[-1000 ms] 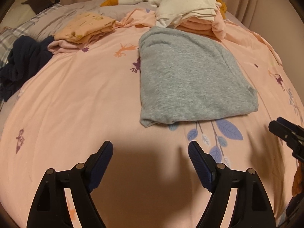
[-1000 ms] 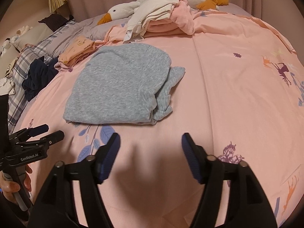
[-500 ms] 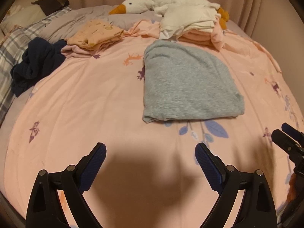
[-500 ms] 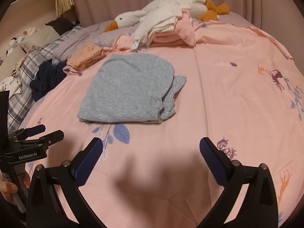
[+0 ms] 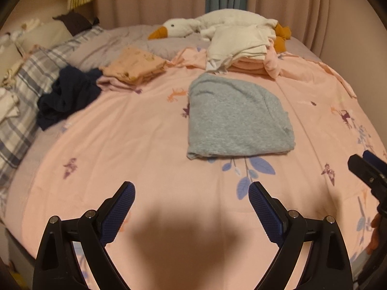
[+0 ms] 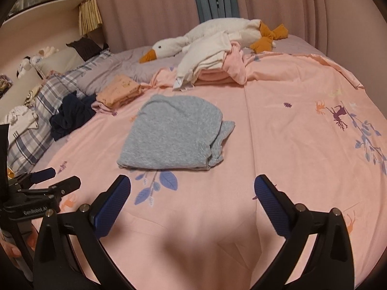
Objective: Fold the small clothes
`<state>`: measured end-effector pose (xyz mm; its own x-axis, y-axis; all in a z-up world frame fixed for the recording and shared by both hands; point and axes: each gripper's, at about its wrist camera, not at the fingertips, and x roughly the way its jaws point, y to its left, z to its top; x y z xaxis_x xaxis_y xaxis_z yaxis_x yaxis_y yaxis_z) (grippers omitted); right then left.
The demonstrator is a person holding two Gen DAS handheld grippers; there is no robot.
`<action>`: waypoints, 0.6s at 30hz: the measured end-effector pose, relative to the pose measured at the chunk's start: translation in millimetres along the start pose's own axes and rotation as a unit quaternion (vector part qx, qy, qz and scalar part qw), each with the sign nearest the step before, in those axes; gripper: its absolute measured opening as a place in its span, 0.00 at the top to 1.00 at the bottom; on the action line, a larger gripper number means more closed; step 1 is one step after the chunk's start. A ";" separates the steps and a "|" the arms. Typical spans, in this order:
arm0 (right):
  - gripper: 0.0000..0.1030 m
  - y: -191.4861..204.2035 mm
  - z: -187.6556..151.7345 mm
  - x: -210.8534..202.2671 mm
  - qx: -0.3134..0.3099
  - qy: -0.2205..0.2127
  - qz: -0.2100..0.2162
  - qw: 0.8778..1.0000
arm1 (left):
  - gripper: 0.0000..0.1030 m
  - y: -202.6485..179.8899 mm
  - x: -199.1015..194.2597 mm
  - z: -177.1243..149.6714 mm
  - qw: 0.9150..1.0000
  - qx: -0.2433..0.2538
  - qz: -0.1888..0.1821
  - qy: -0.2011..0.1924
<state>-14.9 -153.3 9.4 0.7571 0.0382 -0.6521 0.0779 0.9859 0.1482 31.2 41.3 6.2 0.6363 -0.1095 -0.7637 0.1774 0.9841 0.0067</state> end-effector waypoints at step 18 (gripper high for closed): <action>0.00 9.0 1.1 -0.5 -0.002 -0.003 -0.007 1.000 | 0.08 2.8 -2.8 1.5 1.000 -0.009 0.023 0.001</action>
<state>-13.8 -144.6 11.8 0.7599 0.0225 -0.6497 0.0868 0.9870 0.1356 31.0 44.2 9.4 0.6420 -0.0637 -0.7640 0.1344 0.9905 0.0303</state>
